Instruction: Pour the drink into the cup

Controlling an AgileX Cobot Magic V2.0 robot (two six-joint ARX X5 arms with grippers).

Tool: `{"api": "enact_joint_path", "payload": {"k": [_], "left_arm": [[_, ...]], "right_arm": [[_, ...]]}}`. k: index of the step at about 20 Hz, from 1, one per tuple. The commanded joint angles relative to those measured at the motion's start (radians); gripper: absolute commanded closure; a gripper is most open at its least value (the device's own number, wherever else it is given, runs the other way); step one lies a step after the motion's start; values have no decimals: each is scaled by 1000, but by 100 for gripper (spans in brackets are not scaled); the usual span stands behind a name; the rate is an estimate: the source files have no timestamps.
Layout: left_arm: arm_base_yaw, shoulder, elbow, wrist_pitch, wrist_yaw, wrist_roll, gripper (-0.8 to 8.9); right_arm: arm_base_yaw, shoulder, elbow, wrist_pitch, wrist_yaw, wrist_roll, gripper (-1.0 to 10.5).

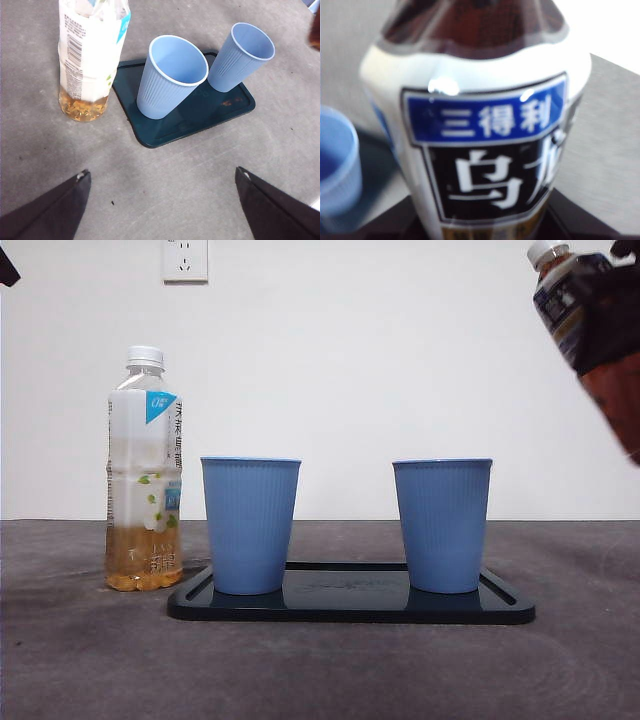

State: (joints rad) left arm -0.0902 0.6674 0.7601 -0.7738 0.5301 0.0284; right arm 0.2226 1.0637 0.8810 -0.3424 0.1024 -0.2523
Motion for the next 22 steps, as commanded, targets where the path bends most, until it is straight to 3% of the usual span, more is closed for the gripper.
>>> {"api": "enact_joint_path", "payload": {"k": [1, 6, 8, 15, 22], "left_arm": [[-3, 5, 21, 11, 5, 13, 347], [-17, 5, 21, 11, 5, 11, 347], [-29, 5, 21, 11, 5, 12, 348], [-56, 4, 21, 11, 5, 12, 347], [-56, 4, 21, 11, 5, 12, 347]], "right_arm": [[11, -6, 105, -63, 71, -166, 845], [96, 11, 165, -191, 271, -399, 847], [143, 38, 165, -201, 349, -457, 861], [250, 153, 165, -204, 528, -616, 870], [285, 243, 165, -176, 622, -729, 870]]}}
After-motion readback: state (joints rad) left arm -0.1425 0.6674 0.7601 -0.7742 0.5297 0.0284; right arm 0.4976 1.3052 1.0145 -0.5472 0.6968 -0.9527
